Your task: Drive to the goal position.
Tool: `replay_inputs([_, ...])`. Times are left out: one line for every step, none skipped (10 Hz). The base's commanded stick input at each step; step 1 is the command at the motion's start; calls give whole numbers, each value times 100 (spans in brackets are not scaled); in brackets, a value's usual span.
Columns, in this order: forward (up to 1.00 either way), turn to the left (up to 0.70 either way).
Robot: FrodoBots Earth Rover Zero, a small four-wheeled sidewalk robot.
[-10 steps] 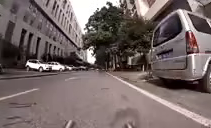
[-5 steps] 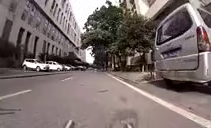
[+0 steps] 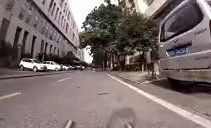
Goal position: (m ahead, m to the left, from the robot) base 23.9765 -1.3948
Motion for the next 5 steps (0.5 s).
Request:
replay_inputs([70,0])
replay_inputs([70,0])
replay_inputs([70,0])
replay_inputs([70,0])
replay_inputs([70,0])
